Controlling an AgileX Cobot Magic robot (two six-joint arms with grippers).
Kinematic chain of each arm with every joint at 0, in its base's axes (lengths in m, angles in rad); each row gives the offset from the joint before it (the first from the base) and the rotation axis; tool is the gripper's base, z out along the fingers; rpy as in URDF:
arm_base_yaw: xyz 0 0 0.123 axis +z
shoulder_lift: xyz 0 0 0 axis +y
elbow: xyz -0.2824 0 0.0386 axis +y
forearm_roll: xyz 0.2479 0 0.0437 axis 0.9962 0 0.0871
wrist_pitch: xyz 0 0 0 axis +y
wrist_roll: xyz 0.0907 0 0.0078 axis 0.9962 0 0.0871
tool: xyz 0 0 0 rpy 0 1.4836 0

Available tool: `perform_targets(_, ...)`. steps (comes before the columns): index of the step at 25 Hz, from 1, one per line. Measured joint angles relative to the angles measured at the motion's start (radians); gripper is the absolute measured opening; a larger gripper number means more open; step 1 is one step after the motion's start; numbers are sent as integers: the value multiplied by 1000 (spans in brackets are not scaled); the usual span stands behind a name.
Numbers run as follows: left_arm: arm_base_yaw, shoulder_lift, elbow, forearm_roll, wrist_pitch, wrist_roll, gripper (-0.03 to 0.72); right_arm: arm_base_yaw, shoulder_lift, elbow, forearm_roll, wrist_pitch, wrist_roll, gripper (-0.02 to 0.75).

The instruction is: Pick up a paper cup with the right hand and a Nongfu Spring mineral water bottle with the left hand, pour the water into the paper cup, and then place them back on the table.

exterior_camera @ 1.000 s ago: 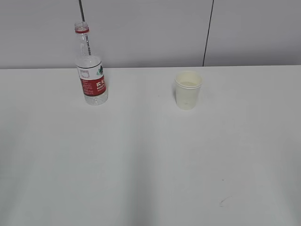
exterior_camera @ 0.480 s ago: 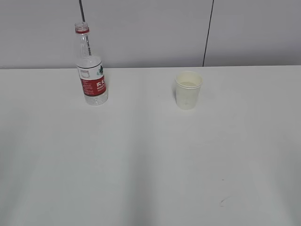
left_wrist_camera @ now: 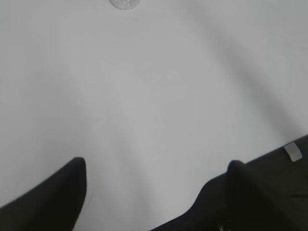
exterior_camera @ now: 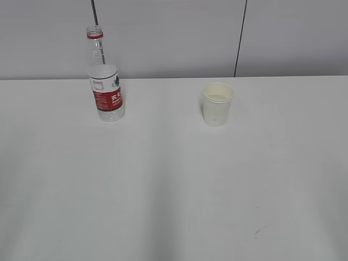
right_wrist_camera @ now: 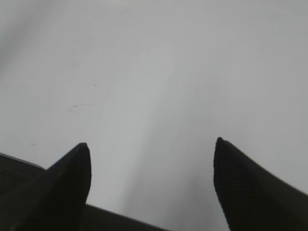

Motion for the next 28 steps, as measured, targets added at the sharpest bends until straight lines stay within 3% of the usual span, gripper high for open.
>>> perform_targets(4, 49, -12, 0, 0, 0, 0, 529, -34, 0, 0, 3, 0, 0, 585)
perform_targets(11, 338, -50, 0, 0, 0, 0, 529, -304, 0, 0, 5, -3, 0, 585)
perform_targets(15, 433, -106, 0, 0, 0, 0, 529, -411, -43, 0, 5, -4, 0, 585)
perform_targets(20, 476, -158, 0, 0, 1, 0, 529, -449, -112, 0, 5, -4, 0, 585)
perform_targets(28, 478, -234, 0, 0, 6, 0, 529, -449, -115, 0, 1, -4, 0, 585)
